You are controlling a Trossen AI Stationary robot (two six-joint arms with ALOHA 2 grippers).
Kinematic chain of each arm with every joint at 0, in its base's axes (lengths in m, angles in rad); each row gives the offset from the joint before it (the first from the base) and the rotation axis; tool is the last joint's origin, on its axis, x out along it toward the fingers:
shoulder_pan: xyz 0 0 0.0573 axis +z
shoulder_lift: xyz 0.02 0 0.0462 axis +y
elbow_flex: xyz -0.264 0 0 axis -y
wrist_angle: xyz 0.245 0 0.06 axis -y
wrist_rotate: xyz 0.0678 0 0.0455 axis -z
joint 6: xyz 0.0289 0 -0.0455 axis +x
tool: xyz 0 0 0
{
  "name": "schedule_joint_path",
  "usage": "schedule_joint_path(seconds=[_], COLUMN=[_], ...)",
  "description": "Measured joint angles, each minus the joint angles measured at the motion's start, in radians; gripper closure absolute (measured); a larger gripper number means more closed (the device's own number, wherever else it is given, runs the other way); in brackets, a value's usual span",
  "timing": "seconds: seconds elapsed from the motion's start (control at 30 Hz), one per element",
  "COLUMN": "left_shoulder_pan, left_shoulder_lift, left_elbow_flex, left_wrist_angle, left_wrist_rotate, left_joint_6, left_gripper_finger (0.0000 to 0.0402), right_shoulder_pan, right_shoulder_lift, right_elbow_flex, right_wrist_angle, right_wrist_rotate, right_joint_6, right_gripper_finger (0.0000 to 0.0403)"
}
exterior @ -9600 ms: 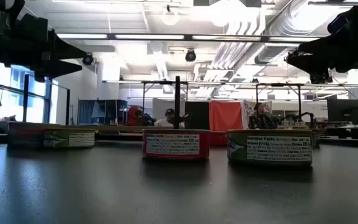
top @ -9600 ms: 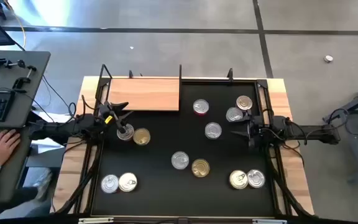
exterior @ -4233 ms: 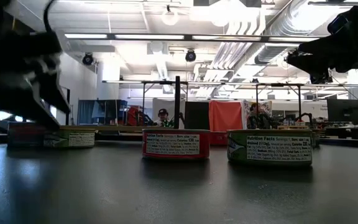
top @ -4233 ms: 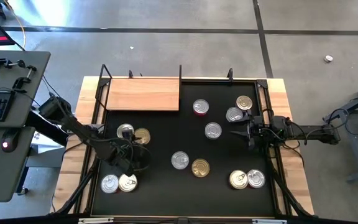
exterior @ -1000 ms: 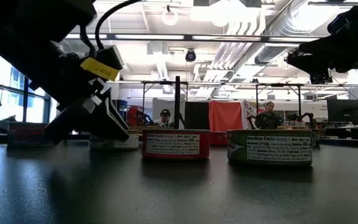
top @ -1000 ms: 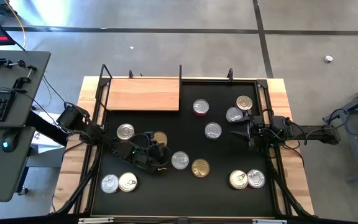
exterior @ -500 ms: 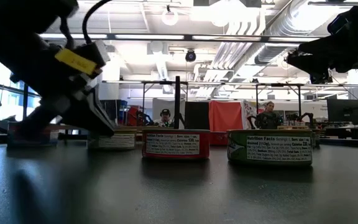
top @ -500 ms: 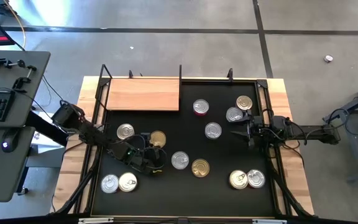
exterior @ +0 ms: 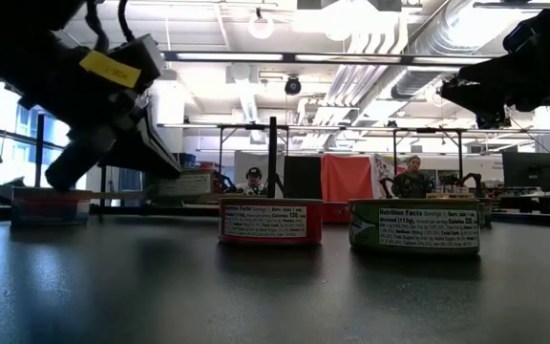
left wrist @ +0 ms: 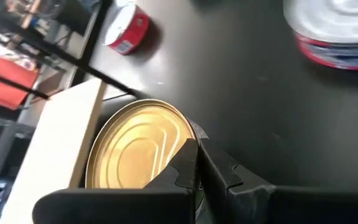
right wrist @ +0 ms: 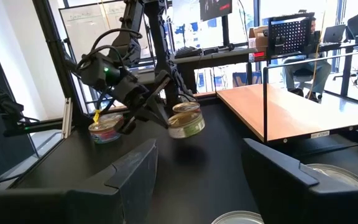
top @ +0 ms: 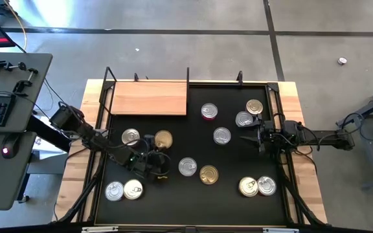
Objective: Stack canned seafood by type on shelf
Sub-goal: Put the green tuna can on the shelf
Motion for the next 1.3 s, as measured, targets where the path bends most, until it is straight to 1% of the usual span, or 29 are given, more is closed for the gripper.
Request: schedule_joint_path(seconds=[0.1, 0.23, 0.33, 0.47, 0.63, 0.73, 0.83, 0.9, 1.07, 1.2, 1.3], left_shoulder_pan=[0.056, 0.174, 0.291, 0.473, 0.703, 0.79, 0.854, 0.883, 0.92, 0.94, 0.953], left_shoulder_lift=[-0.013, -0.038, -0.062, -0.087, -0.067, -0.032, 0.006, 0.037, 0.105, 0.136, 0.147], left_elbow_flex=[0.002, 0.031, 0.06, 0.066, 0.067, 0.067, 0.067, 0.067, 0.069, 0.069, 0.069], left_wrist_angle=[0.001, 0.0, 0.009, 0.069, 0.205, 0.291, 0.372, 0.418, 0.522, 0.594, 0.638], left_wrist_rotate=[-0.015, -0.012, 0.039, 0.152, 0.43, 0.526, 0.621, 0.657, 0.683, 0.691, 0.719], left_joint_6=[0.024, 0.111, 0.195, 0.282, 0.367, 0.424, 0.458, 0.469, 0.496, 0.495, 0.495], left_gripper_finger=[0.0401, 0.0401, 0.0401, 0.0401, 0.0401, 0.0401, 0.0401, 0.0401, 0.0401, 0.0401, 0.0401], right_shoulder_pan=[0.0, 0.0, 0.0, 0.0, 0.0, 0.0, 0.0, 0.0, 0.0, 0.0, 0.0], right_shoulder_lift=[0.0, 0.0, 0.0, 0.0, 0.0, 0.0, 0.0, 0.0, 0.0, 0.0, 0.0], right_elbow_flex=[0.0, 0.0, 0.0, 0.0, 0.0, 0.0, 0.0, 0.0, 0.0, 0.0, 0.0], right_wrist_angle=[0.0, 0.0, 0.0, 0.0, 0.0, 0.0, 0.0, 0.0, 0.0, 0.0, 0.0], right_wrist_rotate=[0.0, 0.0, 0.0, 0.0, 0.0, 0.0, 0.0, 0.0, 0.0, 0.0, 0.0], right_joint_6=[0.0, 0.0, 0.0, 0.0, 0.0, 0.0, 0.0, 0.0, 0.0, 0.0, 0.0], right_gripper_finger=[0.0179, 0.0179, 0.0179, 0.0179, 0.0179, 0.0179, 0.0179, 0.0179, 0.0179, 0.0179, 0.0179])
